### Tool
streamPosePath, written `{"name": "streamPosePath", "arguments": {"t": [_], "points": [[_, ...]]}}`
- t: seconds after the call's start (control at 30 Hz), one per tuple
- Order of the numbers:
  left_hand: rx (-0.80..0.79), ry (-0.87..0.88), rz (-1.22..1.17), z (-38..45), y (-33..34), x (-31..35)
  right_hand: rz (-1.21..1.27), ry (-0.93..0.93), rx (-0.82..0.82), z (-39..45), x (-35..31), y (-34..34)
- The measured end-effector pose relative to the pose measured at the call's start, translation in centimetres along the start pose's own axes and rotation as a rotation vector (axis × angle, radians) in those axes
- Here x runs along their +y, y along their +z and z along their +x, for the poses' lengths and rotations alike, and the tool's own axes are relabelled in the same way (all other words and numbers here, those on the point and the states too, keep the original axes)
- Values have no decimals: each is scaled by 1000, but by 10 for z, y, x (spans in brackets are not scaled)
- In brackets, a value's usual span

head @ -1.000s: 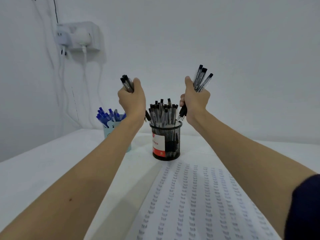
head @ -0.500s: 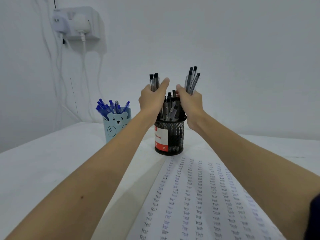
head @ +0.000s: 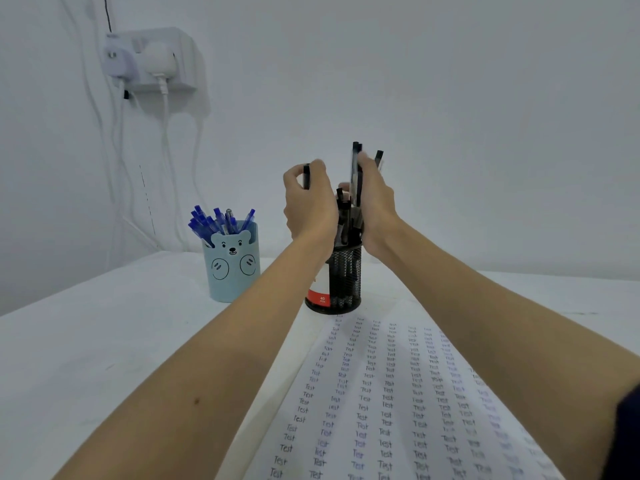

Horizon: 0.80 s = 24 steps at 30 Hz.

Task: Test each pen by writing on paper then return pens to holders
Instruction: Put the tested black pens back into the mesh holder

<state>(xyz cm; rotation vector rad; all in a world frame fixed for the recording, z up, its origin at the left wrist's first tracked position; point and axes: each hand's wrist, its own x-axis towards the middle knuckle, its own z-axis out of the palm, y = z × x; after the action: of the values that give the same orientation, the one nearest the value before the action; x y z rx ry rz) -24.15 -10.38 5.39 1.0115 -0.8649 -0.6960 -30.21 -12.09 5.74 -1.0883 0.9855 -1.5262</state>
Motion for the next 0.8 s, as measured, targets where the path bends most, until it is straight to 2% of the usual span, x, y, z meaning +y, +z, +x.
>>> {"name": "streamPosePath", "arguments": {"t": [0.17,0.3,0.37,0.47,0.57,0.63,0.7,0.8], "points": [[-48,-65,1,11,-5,7,-33,-63,78,0,4,5],[-253,28,229,28,-28,11,-22,-3,9,-2,-2,-2],[-458,-21,293,36,-43,15,-39,1,-143,-3,-7,-12],[-804,-95,302,40,-62,14,-108,-26,-486,-7,-10,-30],[-953,-117,362,39,-67,10,-257,-38,-706,-6,-10,-42],[-968,-134,415,40,-66,8,-350,-43,-732,-1,-10,-46],[-1013,-74,552,39,-63,6,-467,-62,-732,1,-10,-43],[-1032,-43,584,38,-62,3,-468,-90,-590,3,-3,-35]]}}
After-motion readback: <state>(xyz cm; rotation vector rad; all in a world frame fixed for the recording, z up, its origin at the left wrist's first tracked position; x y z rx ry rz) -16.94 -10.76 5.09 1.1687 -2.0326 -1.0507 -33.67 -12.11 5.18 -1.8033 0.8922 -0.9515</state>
